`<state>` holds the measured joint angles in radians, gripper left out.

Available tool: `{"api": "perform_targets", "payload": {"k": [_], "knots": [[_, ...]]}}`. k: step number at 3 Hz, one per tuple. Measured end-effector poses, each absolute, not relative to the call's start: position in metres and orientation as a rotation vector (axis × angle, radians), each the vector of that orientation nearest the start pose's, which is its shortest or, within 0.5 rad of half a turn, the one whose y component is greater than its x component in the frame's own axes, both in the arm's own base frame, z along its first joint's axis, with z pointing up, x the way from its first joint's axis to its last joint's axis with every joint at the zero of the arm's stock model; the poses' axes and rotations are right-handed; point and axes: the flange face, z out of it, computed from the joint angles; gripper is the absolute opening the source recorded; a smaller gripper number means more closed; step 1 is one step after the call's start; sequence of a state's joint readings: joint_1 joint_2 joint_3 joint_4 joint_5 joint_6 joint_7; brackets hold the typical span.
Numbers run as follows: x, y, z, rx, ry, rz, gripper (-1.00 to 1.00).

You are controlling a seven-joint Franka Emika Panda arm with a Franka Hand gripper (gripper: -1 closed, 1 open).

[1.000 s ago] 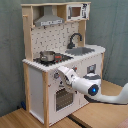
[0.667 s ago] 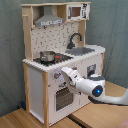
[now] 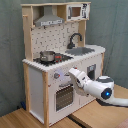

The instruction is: Play with the kitchen

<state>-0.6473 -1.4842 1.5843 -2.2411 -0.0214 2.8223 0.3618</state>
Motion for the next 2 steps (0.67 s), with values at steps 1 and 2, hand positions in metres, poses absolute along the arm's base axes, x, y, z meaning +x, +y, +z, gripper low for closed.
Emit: {"api": "perform_targets", "payload": {"k": [1,2], "knots": [[0.251,0.516,0.356,1.500,1.025,1.370,1.00],[0.232,0.520,0.382,1.446,1.046,1.347,1.00]]}}
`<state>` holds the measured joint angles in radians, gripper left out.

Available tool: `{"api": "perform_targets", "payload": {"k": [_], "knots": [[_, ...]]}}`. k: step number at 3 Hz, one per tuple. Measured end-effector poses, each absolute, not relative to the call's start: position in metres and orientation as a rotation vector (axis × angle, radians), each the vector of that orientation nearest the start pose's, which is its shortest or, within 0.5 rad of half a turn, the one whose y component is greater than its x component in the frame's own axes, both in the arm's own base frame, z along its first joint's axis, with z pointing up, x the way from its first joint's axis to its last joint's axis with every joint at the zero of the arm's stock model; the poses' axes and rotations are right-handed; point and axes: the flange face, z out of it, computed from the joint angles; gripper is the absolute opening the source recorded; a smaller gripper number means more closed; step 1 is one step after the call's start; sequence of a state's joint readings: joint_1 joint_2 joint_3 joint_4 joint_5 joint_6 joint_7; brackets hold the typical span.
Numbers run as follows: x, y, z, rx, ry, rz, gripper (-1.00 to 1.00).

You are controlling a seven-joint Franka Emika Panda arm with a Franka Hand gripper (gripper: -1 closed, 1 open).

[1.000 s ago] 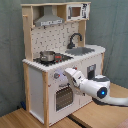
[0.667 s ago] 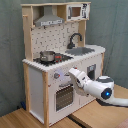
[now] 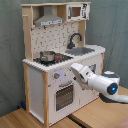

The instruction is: Play with the kitchen

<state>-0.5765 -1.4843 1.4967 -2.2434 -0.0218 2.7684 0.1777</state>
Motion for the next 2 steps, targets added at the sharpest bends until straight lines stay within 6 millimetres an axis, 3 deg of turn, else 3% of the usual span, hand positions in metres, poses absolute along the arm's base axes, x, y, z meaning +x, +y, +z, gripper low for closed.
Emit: {"api": "perform_targets", "payload": {"k": [2], "knots": [[0.194,0.518,0.438,1.397,1.028,1.302,1.00]]}}
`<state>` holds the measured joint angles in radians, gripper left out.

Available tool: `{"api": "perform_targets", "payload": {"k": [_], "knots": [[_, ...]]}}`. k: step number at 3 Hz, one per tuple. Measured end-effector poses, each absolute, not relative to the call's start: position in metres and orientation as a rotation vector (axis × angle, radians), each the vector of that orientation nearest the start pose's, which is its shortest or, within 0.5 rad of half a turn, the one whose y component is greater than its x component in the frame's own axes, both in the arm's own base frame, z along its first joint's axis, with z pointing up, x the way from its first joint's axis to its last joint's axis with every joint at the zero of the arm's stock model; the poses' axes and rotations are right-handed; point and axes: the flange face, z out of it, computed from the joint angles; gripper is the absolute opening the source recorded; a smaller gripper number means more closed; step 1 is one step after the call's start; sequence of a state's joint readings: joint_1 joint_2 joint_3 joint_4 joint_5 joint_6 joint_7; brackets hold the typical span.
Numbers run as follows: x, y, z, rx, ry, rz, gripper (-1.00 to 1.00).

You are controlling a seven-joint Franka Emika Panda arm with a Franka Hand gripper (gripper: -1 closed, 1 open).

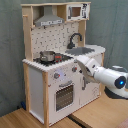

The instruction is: Play with the kitchen

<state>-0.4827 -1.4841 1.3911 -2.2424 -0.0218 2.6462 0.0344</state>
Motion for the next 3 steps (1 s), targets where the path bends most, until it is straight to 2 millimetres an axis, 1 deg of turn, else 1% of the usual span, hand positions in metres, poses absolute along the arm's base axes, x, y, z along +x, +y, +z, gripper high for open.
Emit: {"api": "perform_targets", "payload": {"k": [1,2,3], "knots": [[0.178,0.512,0.469,1.393,1.007,1.287,1.00],[0.163,0.501,0.504,1.414,0.967,1.274,1.00],[0.143,0.497,0.518,1.473,0.924,1.266,1.00]]}}
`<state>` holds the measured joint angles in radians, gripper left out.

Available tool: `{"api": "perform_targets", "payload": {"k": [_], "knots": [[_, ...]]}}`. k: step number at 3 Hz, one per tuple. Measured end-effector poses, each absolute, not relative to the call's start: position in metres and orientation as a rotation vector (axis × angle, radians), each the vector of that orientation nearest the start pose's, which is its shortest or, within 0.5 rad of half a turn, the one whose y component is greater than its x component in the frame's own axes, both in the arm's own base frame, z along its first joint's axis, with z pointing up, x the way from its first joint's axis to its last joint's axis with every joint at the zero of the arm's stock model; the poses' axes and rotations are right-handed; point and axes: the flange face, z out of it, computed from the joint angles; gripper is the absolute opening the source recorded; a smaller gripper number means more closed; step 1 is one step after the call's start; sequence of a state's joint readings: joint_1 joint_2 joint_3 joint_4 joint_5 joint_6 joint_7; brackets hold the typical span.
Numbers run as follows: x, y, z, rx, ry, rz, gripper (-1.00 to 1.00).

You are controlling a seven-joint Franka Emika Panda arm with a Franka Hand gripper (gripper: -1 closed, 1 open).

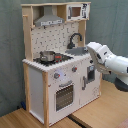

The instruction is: Play with the kitchen

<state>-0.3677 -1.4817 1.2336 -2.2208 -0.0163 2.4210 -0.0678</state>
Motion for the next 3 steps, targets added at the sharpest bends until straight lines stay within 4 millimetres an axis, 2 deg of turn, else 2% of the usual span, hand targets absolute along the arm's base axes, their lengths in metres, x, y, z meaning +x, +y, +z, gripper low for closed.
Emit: {"api": "perform_targets", "payload": {"k": [1,2,3], "knots": [[0.130,0.501,0.522,1.555,0.893,1.244,1.00],[0.136,0.489,0.533,1.652,0.866,1.173,1.00],[0.150,0.470,0.551,1.757,0.876,1.098,1.00]]}}
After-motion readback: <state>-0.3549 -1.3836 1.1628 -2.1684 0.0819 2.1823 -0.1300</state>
